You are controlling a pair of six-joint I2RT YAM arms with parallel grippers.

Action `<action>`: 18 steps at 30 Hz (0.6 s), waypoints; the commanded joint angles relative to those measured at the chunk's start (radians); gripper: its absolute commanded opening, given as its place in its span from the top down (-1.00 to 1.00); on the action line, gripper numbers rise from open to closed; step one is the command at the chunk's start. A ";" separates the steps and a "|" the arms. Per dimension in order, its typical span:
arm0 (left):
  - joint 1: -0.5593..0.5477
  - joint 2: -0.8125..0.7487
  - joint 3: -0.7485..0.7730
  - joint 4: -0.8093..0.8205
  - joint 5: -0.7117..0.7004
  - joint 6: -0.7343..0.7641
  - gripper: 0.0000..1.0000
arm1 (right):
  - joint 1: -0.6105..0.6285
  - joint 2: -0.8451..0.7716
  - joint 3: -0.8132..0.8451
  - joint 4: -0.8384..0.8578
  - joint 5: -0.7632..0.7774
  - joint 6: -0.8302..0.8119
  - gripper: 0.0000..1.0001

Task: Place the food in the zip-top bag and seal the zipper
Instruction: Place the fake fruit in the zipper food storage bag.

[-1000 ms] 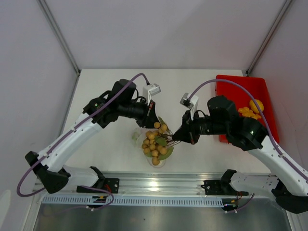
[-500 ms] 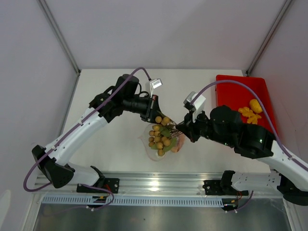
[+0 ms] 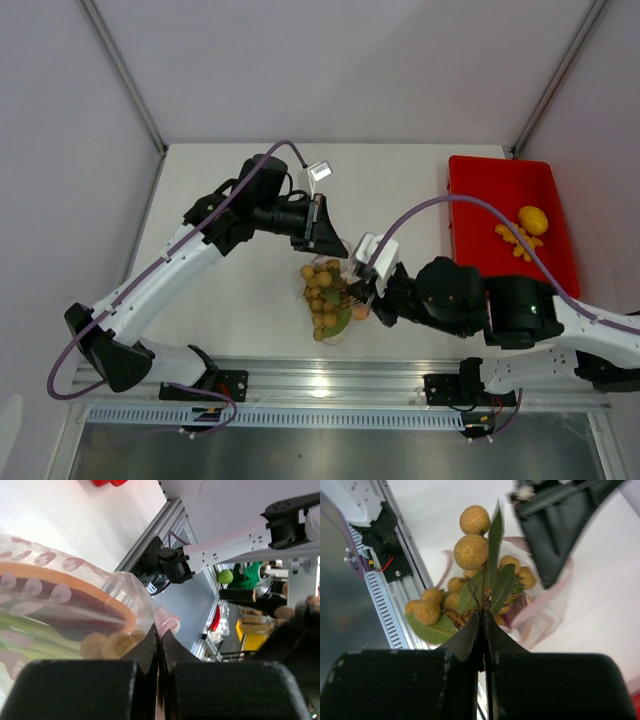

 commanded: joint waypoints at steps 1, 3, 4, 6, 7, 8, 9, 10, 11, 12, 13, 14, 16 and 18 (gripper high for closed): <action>0.000 -0.041 0.048 0.036 -0.045 -0.125 0.99 | 0.137 0.019 -0.001 0.084 0.178 -0.065 1.00; -0.002 -0.055 0.025 0.069 -0.068 -0.172 0.99 | 0.164 0.029 -0.023 0.087 0.183 -0.057 1.00; 0.000 -0.062 0.021 0.083 -0.073 -0.185 0.99 | 0.165 0.030 -0.030 0.085 0.181 -0.047 1.00; -0.002 -0.064 0.028 0.097 -0.082 -0.205 0.99 | 0.165 0.038 -0.056 0.073 0.187 -0.033 1.00; 0.000 -0.064 0.031 0.094 -0.088 -0.208 0.99 | 0.165 0.041 -0.060 0.064 0.195 -0.021 1.00; 0.000 -0.062 0.040 0.090 -0.096 -0.208 0.99 | 0.164 0.045 -0.058 0.053 0.222 -0.001 1.00; 0.000 -0.061 0.045 0.090 -0.099 -0.208 0.99 | 0.159 0.064 -0.050 0.026 0.239 0.028 1.00; 0.000 -0.061 0.051 0.090 -0.096 -0.208 0.99 | 0.156 0.073 -0.044 0.010 0.253 0.047 1.00; -0.003 -0.067 0.045 0.094 -0.096 -0.212 0.99 | 0.155 0.085 -0.041 -0.014 0.270 0.088 1.00; -0.005 -0.070 0.045 0.106 -0.088 -0.211 0.99 | 0.150 0.094 -0.037 -0.030 0.305 0.113 1.00; -0.008 -0.072 0.042 0.108 -0.087 -0.206 0.99 | 0.135 0.122 -0.023 -0.045 0.317 0.137 1.00; -0.012 -0.073 0.044 0.106 -0.087 -0.188 0.99 | 0.124 0.137 -0.011 -0.091 0.339 0.163 1.00; -0.017 -0.076 0.041 0.085 -0.100 -0.171 0.99 | 0.101 0.180 0.020 -0.134 0.403 0.231 1.00; -0.021 -0.095 0.036 0.067 -0.122 -0.144 0.99 | 0.078 0.197 0.043 -0.203 0.429 0.304 1.00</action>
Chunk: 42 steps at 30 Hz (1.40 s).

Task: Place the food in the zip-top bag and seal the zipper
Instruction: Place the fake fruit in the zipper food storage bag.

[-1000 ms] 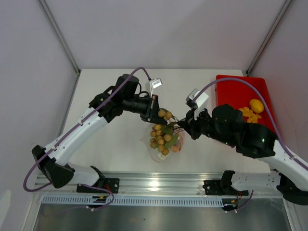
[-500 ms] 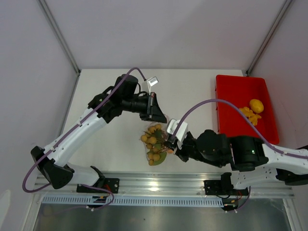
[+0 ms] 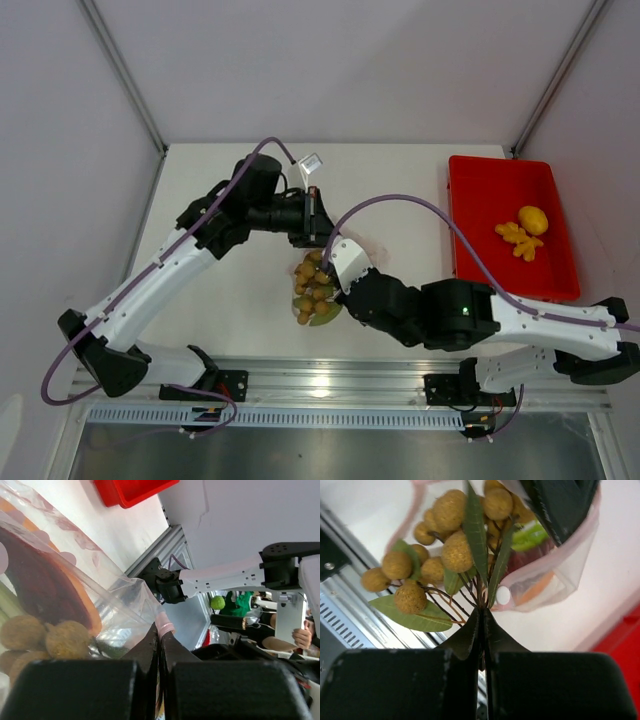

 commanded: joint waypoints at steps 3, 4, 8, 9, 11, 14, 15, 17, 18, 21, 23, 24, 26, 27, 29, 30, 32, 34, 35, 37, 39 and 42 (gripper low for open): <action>-0.016 -0.094 0.007 0.019 -0.035 0.064 0.99 | -0.078 0.018 0.095 -0.149 0.096 0.220 1.00; -0.017 -0.113 -0.001 0.011 -0.058 0.078 0.99 | -0.089 0.017 0.109 -0.155 0.061 0.236 1.00; -0.046 -0.148 -0.042 0.013 -0.104 0.142 0.99 | -0.113 0.055 0.196 -0.216 0.042 0.337 1.00; -0.056 -0.153 -0.051 0.017 -0.115 0.149 0.99 | -0.116 0.064 0.231 -0.224 0.037 0.356 1.00; -0.086 -0.165 -0.065 0.017 -0.161 0.158 0.99 | -0.119 0.080 0.254 -0.219 0.030 0.382 1.00; -0.117 -0.179 -0.079 0.011 -0.210 0.144 0.99 | -0.119 0.106 0.277 -0.189 0.011 0.386 1.00; -0.123 -0.185 -0.088 0.017 -0.230 0.133 0.99 | -0.118 0.121 0.274 -0.183 0.005 0.386 1.00; -0.143 -0.194 -0.097 0.026 -0.250 0.101 0.99 | -0.113 0.133 0.264 -0.167 0.007 0.389 1.00; -0.149 -0.205 -0.099 0.033 -0.285 0.091 0.99 | -0.110 0.136 0.256 -0.160 0.008 0.400 1.00; -0.172 -0.235 -0.110 0.068 -0.339 0.043 0.99 | -0.061 0.129 0.213 -0.092 0.011 0.399 1.00; -0.184 -0.243 -0.114 0.085 -0.356 0.009 0.99 | -0.008 0.118 0.173 -0.043 0.030 0.393 1.00; -0.188 -0.245 -0.107 0.091 -0.361 0.002 0.99 | 0.009 0.115 0.158 -0.025 0.034 0.380 1.00; -0.200 -0.242 -0.091 0.099 -0.377 -0.012 0.99 | 0.046 0.097 0.103 0.034 0.024 0.360 1.00; -0.201 -0.239 -0.087 0.100 -0.382 -0.014 0.99 | 0.055 0.091 0.089 0.052 0.016 0.336 1.00; -0.208 -0.226 -0.073 0.097 -0.382 -0.014 0.99 | 0.083 0.071 0.058 0.084 0.025 0.321 1.00; -0.208 -0.225 -0.074 0.097 -0.384 -0.015 0.99 | 0.083 0.066 0.052 0.087 0.028 0.322 1.00; -0.214 -0.220 -0.081 0.102 -0.385 -0.018 0.99 | 0.078 0.060 0.060 0.083 0.034 0.320 1.00; -0.215 -0.219 -0.084 0.102 -0.387 -0.022 0.99 | 0.080 0.061 0.072 0.072 0.048 0.328 1.00; -0.217 -0.219 -0.082 0.102 -0.387 -0.023 0.99 | 0.080 0.055 0.075 0.069 0.071 0.328 1.00; -0.220 -0.219 -0.085 0.097 -0.393 -0.023 0.99 | 0.074 0.052 0.095 -0.004 0.138 0.419 1.00; -0.218 -0.226 -0.085 0.092 -0.408 -0.023 0.99 | 0.039 0.048 0.125 -0.079 0.200 0.500 1.00; -0.220 -0.245 -0.102 0.085 -0.443 -0.022 0.99 | 0.026 0.016 0.116 -0.181 0.264 0.598 1.00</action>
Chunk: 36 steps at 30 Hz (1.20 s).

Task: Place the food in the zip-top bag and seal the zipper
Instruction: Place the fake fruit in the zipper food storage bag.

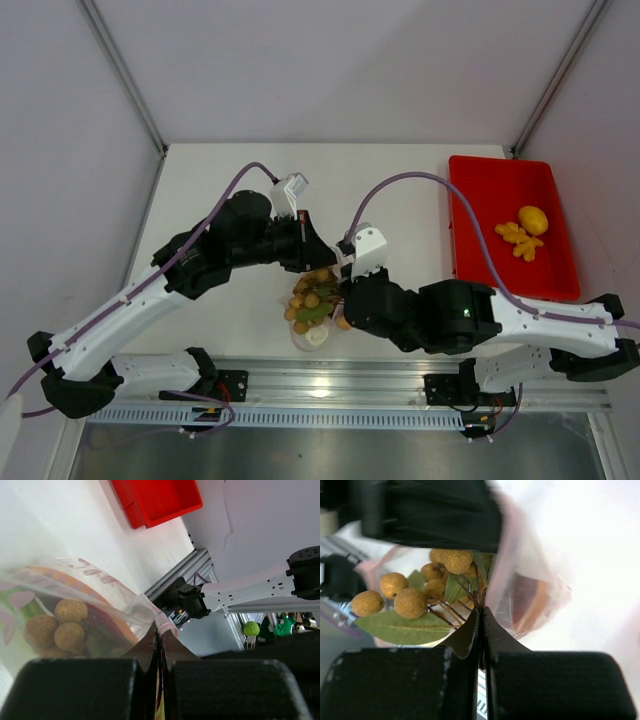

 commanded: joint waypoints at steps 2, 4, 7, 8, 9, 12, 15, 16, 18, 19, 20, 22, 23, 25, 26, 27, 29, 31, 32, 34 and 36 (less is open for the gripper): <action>-0.008 -0.047 0.016 0.063 -0.054 -0.027 0.99 | -0.020 -0.077 0.018 -0.143 0.161 0.176 1.00; -0.010 -0.053 0.005 0.056 -0.077 -0.027 0.99 | -0.033 -0.100 0.018 -0.173 0.155 0.181 1.00; -0.017 -0.056 -0.001 0.048 -0.101 -0.025 0.99 | -0.035 -0.108 0.038 -0.207 0.153 0.172 1.00; -0.023 -0.056 0.000 0.044 -0.112 -0.027 0.99 | -0.041 -0.103 0.053 -0.197 0.133 0.146 1.00; -0.030 -0.055 0.003 0.042 -0.121 -0.028 0.99 | -0.050 -0.093 0.063 -0.185 0.104 0.086 1.00; -0.053 -0.045 0.020 0.042 -0.149 -0.040 0.99 | -0.036 -0.005 0.106 -0.163 0.059 0.023 1.00; -0.100 -0.033 0.043 0.037 -0.184 -0.054 0.99 | 0.002 0.093 0.149 -0.171 0.107 0.018 1.00; -0.109 -0.036 0.046 0.039 -0.225 -0.059 0.99 | 0.011 0.111 0.158 -0.175 0.131 0.035 1.00; -0.134 -0.041 0.049 0.040 -0.253 -0.071 0.99 | 0.042 0.160 0.172 -0.200 0.222 0.056 1.00; -0.141 -0.047 0.049 0.042 -0.278 -0.074 0.99 | 0.052 0.177 0.173 -0.223 0.262 0.093 1.00; -0.149 -0.048 0.048 0.045 -0.287 -0.077 0.99 | 0.063 0.211 0.178 -0.253 0.332 0.128 1.00; -0.160 -0.050 0.049 0.043 -0.290 -0.077 0.99 | 0.063 0.230 0.201 -0.400 0.389 0.219 1.00; -0.161 -0.047 0.051 0.039 -0.292 -0.079 0.99 | 0.062 0.230 0.204 -0.433 0.406 0.274 1.00; -0.166 -0.048 0.045 0.036 -0.295 -0.077 0.99 | 0.060 0.210 0.198 -0.476 0.425 0.297 1.00; -0.166 -0.053 0.040 0.037 -0.301 -0.077 0.99 | 0.062 0.199 0.193 -0.482 0.425 0.311 1.00; -0.166 -0.056 0.036 0.034 -0.309 -0.074 0.99 | 0.060 0.182 0.189 -0.500 0.425 0.320 1.00; -0.166 -0.071 0.022 0.033 -0.333 -0.073 0.99 | 0.057 0.170 0.187 -0.543 0.426 0.349 1.00; -0.166 -0.079 0.005 0.028 -0.348 -0.071 0.99 | 0.051 0.156 0.184 -0.556 0.434 0.352 1.00; -0.166 -0.087 0.000 0.028 -0.356 -0.074 0.99 | 0.048 0.150 0.179 -0.553 0.432 0.354 1.00; -0.166 -0.094 -0.012 0.030 -0.362 -0.077 0.99 | 0.034 0.132 0.178 -0.550 0.428 0.349 1.00; -0.166 -0.097 -0.016 0.031 -0.370 -0.082 0.99 | 0.033 0.122 0.173 -0.505 0.422 0.305 1.00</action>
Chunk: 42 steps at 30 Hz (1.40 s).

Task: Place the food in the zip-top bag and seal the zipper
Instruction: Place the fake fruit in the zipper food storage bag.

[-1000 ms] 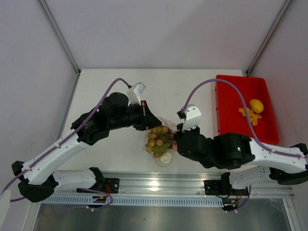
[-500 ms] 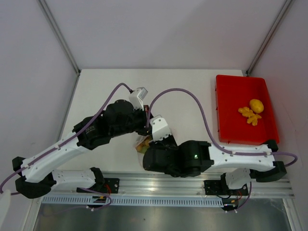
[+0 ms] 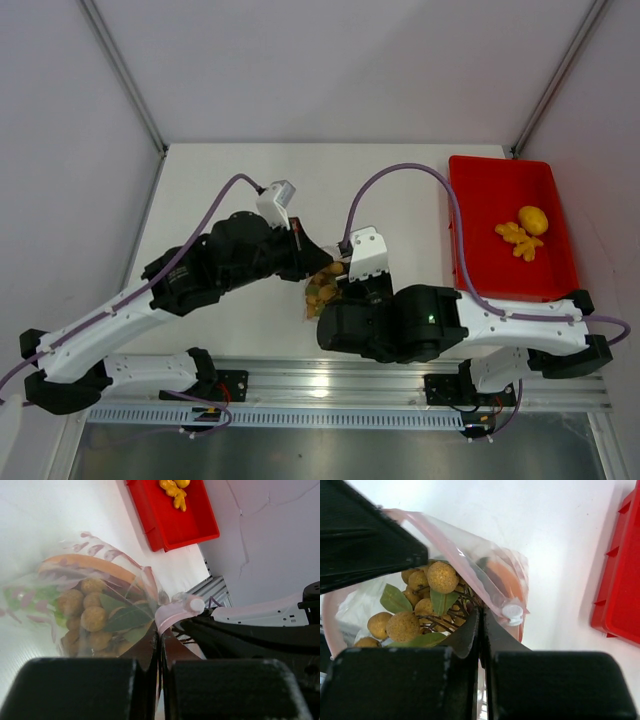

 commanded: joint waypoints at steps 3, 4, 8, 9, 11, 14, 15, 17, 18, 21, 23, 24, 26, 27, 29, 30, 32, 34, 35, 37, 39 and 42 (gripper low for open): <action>-0.007 -0.034 0.009 0.063 -0.028 -0.029 0.99 | -0.022 -0.098 -0.062 0.115 -0.001 -0.138 1.00; -0.007 -0.025 0.015 0.066 -0.016 -0.030 0.99 | -0.036 -0.119 -0.106 0.218 -0.052 -0.274 1.00; -0.007 -0.002 0.044 0.092 0.012 -0.043 0.99 | -0.152 -0.229 -0.324 0.610 -0.412 -0.403 1.00; -0.007 0.003 0.049 0.094 0.014 -0.046 0.99 | -0.160 -0.231 -0.358 0.633 -0.440 -0.413 1.00; -0.007 0.018 0.058 0.097 0.024 -0.050 0.99 | -0.159 -0.216 -0.360 0.660 -0.462 -0.429 1.00; -0.007 0.029 0.061 0.107 0.038 -0.056 0.99 | -0.157 -0.214 -0.348 0.701 -0.499 -0.461 1.00; -0.007 0.035 0.058 0.115 0.041 -0.056 0.99 | -0.159 -0.228 -0.348 0.713 -0.514 -0.472 1.00; -0.007 0.038 0.060 0.123 0.044 -0.059 0.99 | -0.165 -0.246 -0.346 0.730 -0.526 -0.489 0.79; -0.006 0.040 0.060 0.123 0.043 -0.058 0.99 | -0.177 -0.271 -0.345 0.733 -0.538 -0.492 0.56; -0.004 0.038 0.064 0.124 0.027 -0.055 0.99 | -0.194 -0.314 -0.326 0.678 -0.568 -0.469 0.06; 0.003 0.038 0.080 0.118 0.021 -0.044 0.99 | -0.196 -0.340 -0.309 0.620 -0.577 -0.450 -0.04; 0.006 0.041 0.084 0.114 0.018 -0.041 0.99 | -0.194 -0.366 -0.302 0.599 -0.601 -0.423 -0.05; 0.016 0.046 0.094 0.114 0.017 -0.032 0.99 | -0.194 -0.391 -0.289 0.539 -0.640 -0.394 -0.10; 0.017 0.051 0.101 0.114 0.017 -0.029 0.99 | -0.194 -0.403 -0.286 0.522 -0.663 -0.366 -0.11; 0.023 0.060 0.119 0.109 0.015 -0.018 0.99 | -0.190 -0.435 -0.286 0.457 -0.701 -0.329 -0.13; 0.023 0.064 0.123 0.107 0.015 -0.015 0.99 | -0.185 -0.449 -0.292 0.439 -0.704 -0.294 -0.11; 0.028 0.071 0.130 0.109 0.011 -0.006 0.99 | -0.174 -0.495 -0.314 0.402 -0.698 -0.268 -0.10; 0.029 0.075 0.138 0.110 0.007 -0.003 0.99 | -0.170 -0.523 -0.328 0.381 -0.692 -0.239 -0.07; 0.034 0.077 0.137 0.113 0.007 -0.003 0.99 | -0.170 -0.544 -0.341 0.373 -0.683 -0.234 -0.07; 0.036 0.084 0.146 0.115 0.009 0.003 0.99 | -0.170 -0.555 -0.343 0.345 -0.666 -0.216 -0.07; 0.037 0.090 0.159 0.109 0.011 0.005 0.99 | -0.170 -0.572 -0.346 0.348 -0.673 -0.216 -0.08; 0.037 0.094 0.164 0.110 0.014 0.008 0.99 | -0.170 -0.581 -0.375 0.362 -0.687 -0.197 -0.10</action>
